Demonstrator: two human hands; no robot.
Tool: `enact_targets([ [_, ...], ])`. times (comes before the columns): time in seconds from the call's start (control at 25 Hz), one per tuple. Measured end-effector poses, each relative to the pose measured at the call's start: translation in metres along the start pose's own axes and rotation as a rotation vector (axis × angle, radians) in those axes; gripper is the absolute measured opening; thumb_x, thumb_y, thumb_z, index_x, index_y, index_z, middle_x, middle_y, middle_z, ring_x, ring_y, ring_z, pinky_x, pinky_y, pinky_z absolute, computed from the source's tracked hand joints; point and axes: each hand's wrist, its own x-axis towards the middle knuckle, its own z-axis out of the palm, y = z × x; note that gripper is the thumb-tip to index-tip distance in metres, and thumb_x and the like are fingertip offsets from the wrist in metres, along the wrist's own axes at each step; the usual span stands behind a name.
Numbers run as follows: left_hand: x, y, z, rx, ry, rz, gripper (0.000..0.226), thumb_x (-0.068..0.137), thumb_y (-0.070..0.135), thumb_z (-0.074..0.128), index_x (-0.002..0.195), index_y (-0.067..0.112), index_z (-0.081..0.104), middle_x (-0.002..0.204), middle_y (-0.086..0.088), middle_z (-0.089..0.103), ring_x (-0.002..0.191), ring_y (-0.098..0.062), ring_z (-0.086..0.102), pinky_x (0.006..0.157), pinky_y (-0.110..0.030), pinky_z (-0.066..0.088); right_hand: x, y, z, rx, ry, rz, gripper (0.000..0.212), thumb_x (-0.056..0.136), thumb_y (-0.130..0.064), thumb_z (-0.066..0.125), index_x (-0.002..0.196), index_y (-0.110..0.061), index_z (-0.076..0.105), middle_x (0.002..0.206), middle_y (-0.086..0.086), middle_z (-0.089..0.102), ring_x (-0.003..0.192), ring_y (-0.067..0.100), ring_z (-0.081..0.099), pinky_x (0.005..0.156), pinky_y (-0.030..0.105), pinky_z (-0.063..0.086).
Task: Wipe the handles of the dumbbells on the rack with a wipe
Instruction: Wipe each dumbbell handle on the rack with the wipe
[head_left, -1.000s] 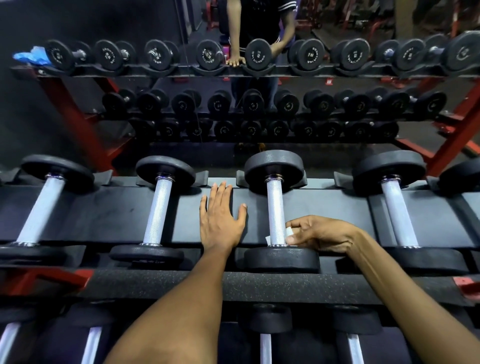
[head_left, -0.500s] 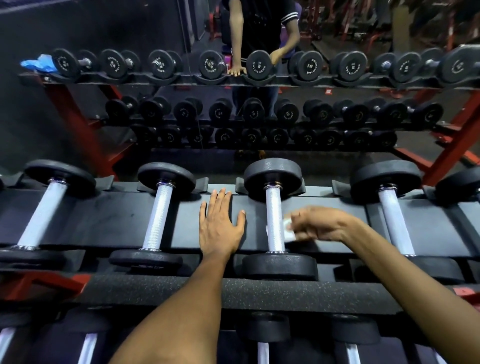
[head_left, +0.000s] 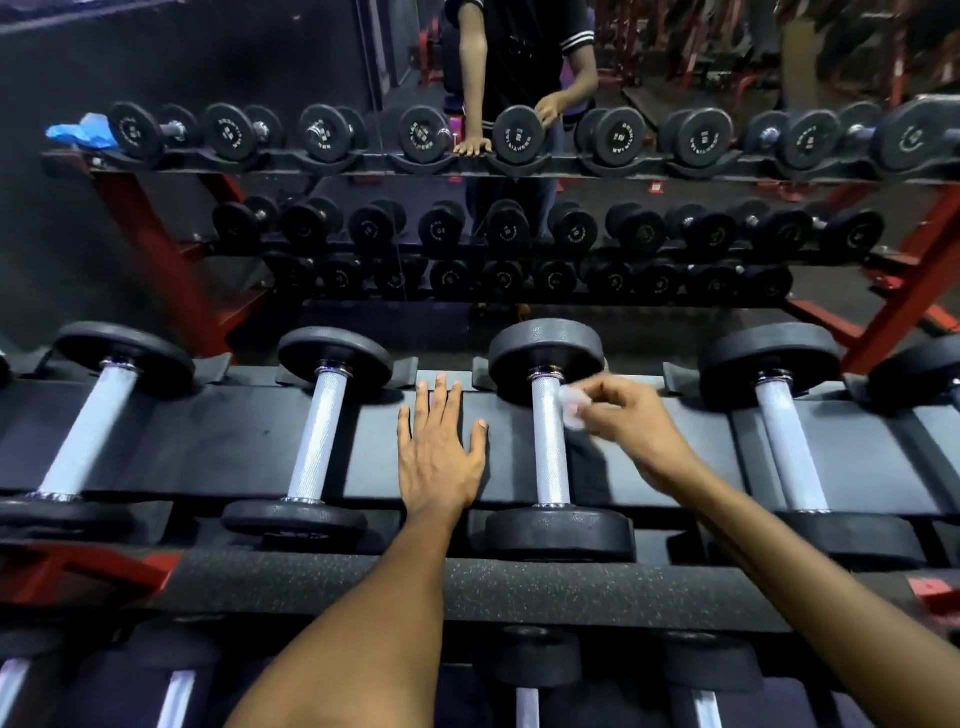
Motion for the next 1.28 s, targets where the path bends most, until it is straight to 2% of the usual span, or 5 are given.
enact_targets([
  [0.52,0.002,-0.003,0.001,-0.023,0.029,0.004,0.061,0.099,0.045,0.035,0.153,0.022,0.023,0.162,0.003,0.014,0.149,-0.011,-0.003,0.12,-0.032,-0.009,-0.032,-0.004,0.004,-0.608,-0.382,0.053,0.014,0.076,-0.009,0.075,0.074,-0.022,0.069,0.068,-0.004,0.067,0.062,0.002,0.058,0.066,0.018,0.045],
  [0.72,0.001,-0.001,0.003,-0.029,0.024,-0.006,0.061,0.098,0.045,0.035,0.153,0.023,0.022,0.162,0.005,0.014,0.149,-0.01,-0.003,0.121,-0.033,-0.007,0.014,-0.006,0.016,-0.744,0.138,-0.325,0.014,0.084,-0.007,0.063,0.094,-0.01,0.072,0.088,0.006,0.06,0.083,0.019,0.058,0.078,0.028,0.045],
  [0.92,0.003,-0.003,0.005,-0.044,0.037,-0.005,0.061,0.098,0.045,0.036,0.153,0.023,0.025,0.161,0.005,0.015,0.149,-0.009,-0.002,0.121,-0.032,-0.007,-0.017,-0.012,-0.004,-1.081,-0.654,-0.498,0.022,0.081,0.0,0.063,0.1,-0.007,0.071,0.091,0.01,0.062,0.081,0.023,0.062,0.069,0.009,0.036],
  [1.12,-0.001,-0.001,0.004,-0.05,0.043,-0.007,0.06,0.097,0.045,0.037,0.152,0.023,0.027,0.161,0.005,0.017,0.149,-0.009,-0.001,0.121,-0.031,-0.007,0.018,-0.019,-0.003,-1.168,-0.217,-0.727,0.041,0.074,0.007,0.066,0.113,-0.008,0.066,0.088,0.01,0.056,0.074,0.022,0.057,0.066,0.021,0.038],
  [1.28,0.003,-0.002,0.005,-0.054,0.06,-0.004,0.06,0.097,0.044,0.039,0.152,0.022,0.028,0.161,0.005,0.018,0.149,-0.008,0.001,0.12,-0.03,-0.008,-0.013,0.005,-0.018,-1.143,-0.702,-0.963,0.035,0.102,-0.019,0.031,0.119,-0.004,0.059,0.121,0.015,0.06,0.11,0.022,0.054,0.099,0.022,0.04],
])
